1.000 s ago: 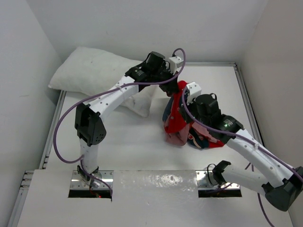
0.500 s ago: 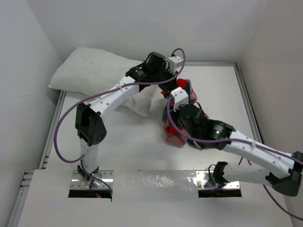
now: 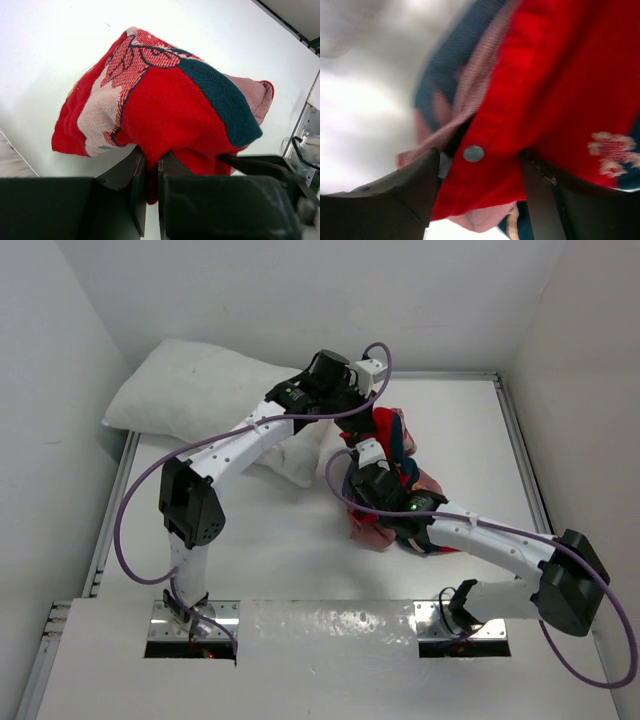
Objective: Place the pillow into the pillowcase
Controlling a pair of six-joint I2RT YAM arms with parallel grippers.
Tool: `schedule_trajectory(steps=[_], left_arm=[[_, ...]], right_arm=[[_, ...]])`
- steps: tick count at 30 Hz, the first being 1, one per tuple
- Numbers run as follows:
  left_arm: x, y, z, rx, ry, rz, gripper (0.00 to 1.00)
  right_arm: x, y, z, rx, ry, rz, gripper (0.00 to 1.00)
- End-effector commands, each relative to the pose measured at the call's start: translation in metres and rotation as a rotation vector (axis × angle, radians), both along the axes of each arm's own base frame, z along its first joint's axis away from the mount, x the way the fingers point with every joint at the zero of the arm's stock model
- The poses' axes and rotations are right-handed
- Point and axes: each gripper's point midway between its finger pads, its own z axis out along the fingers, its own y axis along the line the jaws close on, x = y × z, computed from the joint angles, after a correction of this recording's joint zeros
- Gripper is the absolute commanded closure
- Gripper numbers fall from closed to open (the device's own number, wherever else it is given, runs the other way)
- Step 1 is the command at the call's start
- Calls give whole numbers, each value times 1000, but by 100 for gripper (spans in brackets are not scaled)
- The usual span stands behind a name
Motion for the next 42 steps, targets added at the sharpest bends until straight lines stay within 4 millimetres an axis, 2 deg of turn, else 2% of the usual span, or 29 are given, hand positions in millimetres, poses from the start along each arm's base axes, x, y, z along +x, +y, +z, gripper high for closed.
schedule_trajectory(steps=[1,4,6,7,8,11,15,17,18,19,20,22,23,24,25,26,27,28,29,30,31,32,33,35,36,37,40,41,42], left_arm=[[5,-6,44,-82,-100,-10,100],[3,-6,44,-82,-97,-16,100],[0,-5,43,-74,-103,-33,93],[-1,-4,43,-67,-108,-42,85],[-2,-1,42,-52,-116,-57,62],[4,9,40,-40,-114,-48,25],[31,36,23,-39,-61,54,23],[36,42,-3,-7,-19,70,28],[38,44,-13,20,-17,76,30],[38,47,-27,49,-1,76,32],[37,48,-44,83,20,71,35],[40,56,-64,140,48,95,37],[43,60,-68,157,49,111,38],[44,64,-67,160,50,119,38],[47,67,-64,157,48,128,38],[53,76,-62,149,48,148,38],[57,81,-53,137,36,163,37],[67,92,-44,124,18,194,37],[71,99,-42,123,21,210,37],[74,106,-29,115,0,221,37],[80,117,-21,109,-11,241,37],[84,124,-9,99,-34,251,37],[86,138,5,99,-66,266,37],[86,154,31,98,-134,279,34],[88,163,38,103,-155,295,30],[96,184,46,119,-183,349,28],[110,236,52,184,-203,469,21],[113,251,47,210,-190,497,20],[118,277,42,240,-181,555,19]], right_arm=[[13,-13,-17,112,9,-102,56],[17,-36,-24,138,10,-202,100],[13,-67,-34,171,44,-309,100],[11,-76,-23,220,15,-337,100],[5,-99,-32,224,22,-400,100],[-14,-137,-26,299,1,-504,100],[-48,-154,-30,319,72,-514,100],[-57,-154,-27,335,112,-533,100],[-70,-163,-32,291,164,-575,100],[-72,-176,-28,243,145,-639,55],[-70,-185,-12,240,116,-702,26],[-75,-208,4,144,86,-789,1],[-63,-208,32,160,24,-775,1],[-55,-207,51,173,-25,-759,1],[-43,-203,83,179,-84,-687,2],[-25,-191,105,215,-147,-599,7],[-10,-174,115,221,-152,-486,13],[13,-137,122,206,-109,-240,33],[14,-124,139,219,-127,-146,46],[39,-108,145,205,-72,-98,59],[44,-97,136,163,19,-27,67],[54,-87,132,141,78,22,67],[78,-73,124,101,151,83,63],[105,-56,115,91,162,144,50],[129,-45,105,88,147,183,46],[138,-35,101,105,141,219,42],[169,-13,75,101,142,301,39],[176,-2,76,118,137,339,38],[187,4,54,109,169,359,38]])
